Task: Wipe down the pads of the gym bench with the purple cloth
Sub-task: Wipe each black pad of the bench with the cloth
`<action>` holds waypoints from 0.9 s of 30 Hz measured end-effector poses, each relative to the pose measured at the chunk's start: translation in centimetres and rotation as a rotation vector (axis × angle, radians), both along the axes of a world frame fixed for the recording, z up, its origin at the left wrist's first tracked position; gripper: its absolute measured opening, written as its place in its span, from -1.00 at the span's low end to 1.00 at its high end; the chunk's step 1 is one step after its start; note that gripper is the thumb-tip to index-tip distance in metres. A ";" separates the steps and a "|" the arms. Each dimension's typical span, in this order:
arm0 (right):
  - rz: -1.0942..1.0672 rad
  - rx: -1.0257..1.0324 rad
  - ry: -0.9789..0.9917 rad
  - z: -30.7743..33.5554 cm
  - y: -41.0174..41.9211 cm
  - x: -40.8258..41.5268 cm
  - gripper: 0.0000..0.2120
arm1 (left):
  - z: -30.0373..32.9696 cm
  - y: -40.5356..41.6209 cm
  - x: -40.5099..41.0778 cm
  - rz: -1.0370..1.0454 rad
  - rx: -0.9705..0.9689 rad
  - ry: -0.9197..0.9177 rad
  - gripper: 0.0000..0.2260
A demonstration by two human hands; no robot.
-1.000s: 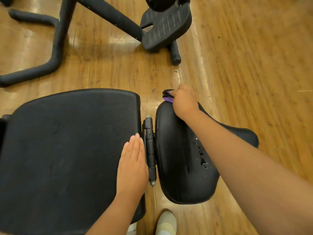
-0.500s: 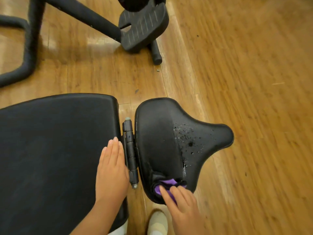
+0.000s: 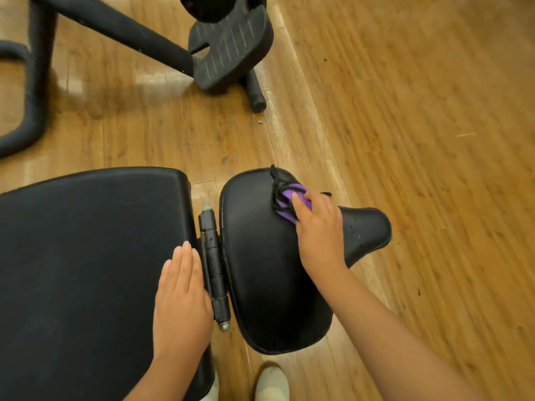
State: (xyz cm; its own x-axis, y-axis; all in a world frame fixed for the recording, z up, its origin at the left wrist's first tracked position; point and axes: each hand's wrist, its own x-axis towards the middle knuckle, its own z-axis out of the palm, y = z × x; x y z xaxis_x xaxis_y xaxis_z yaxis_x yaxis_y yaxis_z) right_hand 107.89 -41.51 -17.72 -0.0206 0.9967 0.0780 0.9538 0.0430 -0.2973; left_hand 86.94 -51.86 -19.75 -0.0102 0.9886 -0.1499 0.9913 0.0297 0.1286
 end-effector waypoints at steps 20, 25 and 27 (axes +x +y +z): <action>0.176 0.114 -0.082 -2.6 -11.5 0.3 -0.57 | -0.7 -0.1 -0.4 -0.015 0.006 -0.016 -0.51; 0.337 0.191 -0.192 -6.2 -18.3 1.8 -0.50 | -0.7 0.0 -0.4 -0.015 0.014 -0.034 -0.51; 0.336 0.198 -0.197 -6.1 -18.4 2.0 -0.52 | -0.7 0.0 -0.4 -0.011 0.021 -0.038 -0.51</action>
